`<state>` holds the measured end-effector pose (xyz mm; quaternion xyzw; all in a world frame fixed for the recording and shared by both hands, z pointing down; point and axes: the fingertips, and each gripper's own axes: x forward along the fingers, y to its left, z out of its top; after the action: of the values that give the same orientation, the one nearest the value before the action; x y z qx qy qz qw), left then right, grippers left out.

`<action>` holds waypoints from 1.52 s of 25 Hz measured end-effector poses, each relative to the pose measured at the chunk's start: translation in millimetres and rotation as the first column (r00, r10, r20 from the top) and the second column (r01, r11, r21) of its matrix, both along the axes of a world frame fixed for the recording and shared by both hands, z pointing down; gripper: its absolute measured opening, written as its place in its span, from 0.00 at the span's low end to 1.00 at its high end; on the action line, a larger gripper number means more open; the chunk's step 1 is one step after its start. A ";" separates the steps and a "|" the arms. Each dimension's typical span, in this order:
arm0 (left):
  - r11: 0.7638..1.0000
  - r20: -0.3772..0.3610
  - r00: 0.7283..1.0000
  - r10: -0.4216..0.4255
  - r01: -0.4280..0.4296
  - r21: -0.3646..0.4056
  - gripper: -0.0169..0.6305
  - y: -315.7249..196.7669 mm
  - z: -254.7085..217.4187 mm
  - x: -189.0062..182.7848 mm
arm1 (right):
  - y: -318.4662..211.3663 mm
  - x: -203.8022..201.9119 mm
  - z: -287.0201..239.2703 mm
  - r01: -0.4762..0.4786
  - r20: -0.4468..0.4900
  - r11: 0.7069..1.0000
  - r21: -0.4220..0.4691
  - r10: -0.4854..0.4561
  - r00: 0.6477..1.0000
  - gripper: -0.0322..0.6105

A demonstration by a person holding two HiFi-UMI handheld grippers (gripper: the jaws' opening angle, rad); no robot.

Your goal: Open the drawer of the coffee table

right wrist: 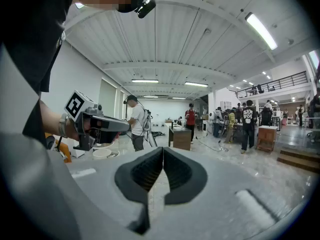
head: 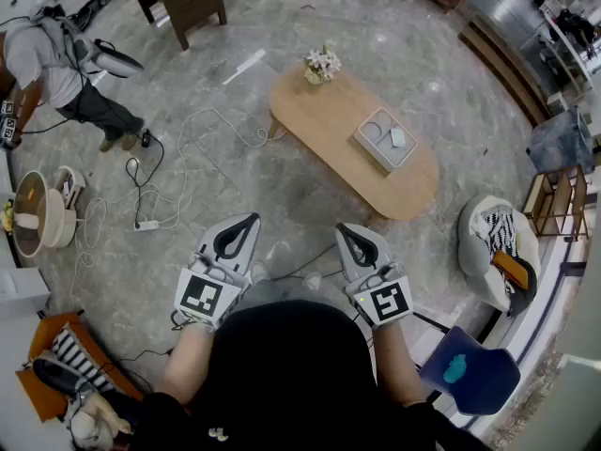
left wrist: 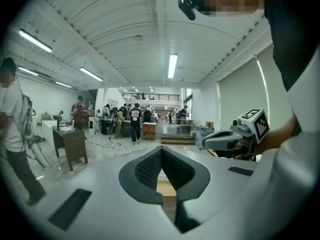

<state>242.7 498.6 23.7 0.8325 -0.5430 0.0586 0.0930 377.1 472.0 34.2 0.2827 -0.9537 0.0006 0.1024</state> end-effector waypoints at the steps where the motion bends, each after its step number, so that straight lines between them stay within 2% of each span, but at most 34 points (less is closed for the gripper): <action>1: 1.000 0.008 1.000 0.003 -0.003 0.019 0.05 -0.5 2.1 -9.9 | 0.7 -7.7 0.1 -0.001 0.000 1.000 -0.004 0.001 1.000 0.05; 8: 0.999 0.041 0.999 0.011 -0.013 0.050 0.05 1.0 9.2 -64.1 | 4.3 -56.1 2.5 0.004 -0.023 1.000 -0.003 -0.004 1.000 0.05; 10: 0.999 0.020 1.000 0.002 -0.003 0.053 0.05 4.7 11.1 -82.0 | 5.4 -68.4 1.4 -0.010 -0.011 1.000 -0.003 0.010 1.000 0.05; 13: 1.000 -0.034 0.999 -0.008 0.008 0.003 0.05 8.2 14.3 -101.9 | 1.9 -81.2 -0.4 -0.052 0.026 0.999 -0.015 0.053 0.998 0.05; 18: 0.999 0.041 0.998 0.046 -0.046 0.019 0.05 6.5 37.3 -118.1 | -9.7 -83.5 10.1 -0.112 0.036 0.993 -0.043 0.113 0.993 0.05; 21: 0.999 0.049 0.998 0.045 -0.045 0.013 0.05 -6.5 46.1 -126.0 | -23.7 -86.1 18.9 -0.117 0.030 0.991 -0.063 0.119 0.992 0.05; 27: 1.000 0.063 0.998 0.027 -0.026 -0.017 0.05 -55.4 60.4 -130.3 | -77.3 -89.0 37.4 -0.108 0.031 0.990 -0.088 0.111 0.993 0.05; 32: 1.000 0.093 0.995 0.016 -0.015 -0.017 0.05 -120.9 60.4 -128.1 | -147.2 -88.0 45.9 -0.077 0.022 0.992 -0.101 0.080 0.997 0.05; 35: 0.999 0.078 0.997 -0.002 0.006 -0.049 0.05 -164.5 62.8 -125.3 | -188.4 -87.8 48.1 -0.047 0.022 0.994 -0.098 0.049 0.999 0.05; 38: 0.998 0.112 0.994 0.004 0.003 -0.061 0.05 -209.5 66.9 -120.5 | -229.6 -80.6 51.2 -0.040 0.032 0.993 -0.109 0.044 0.999 0.05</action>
<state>122.2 289.1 90.6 0.8249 -0.5450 0.1217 0.0876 296.5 242.4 85.4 0.2968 -0.9477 0.0592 0.1011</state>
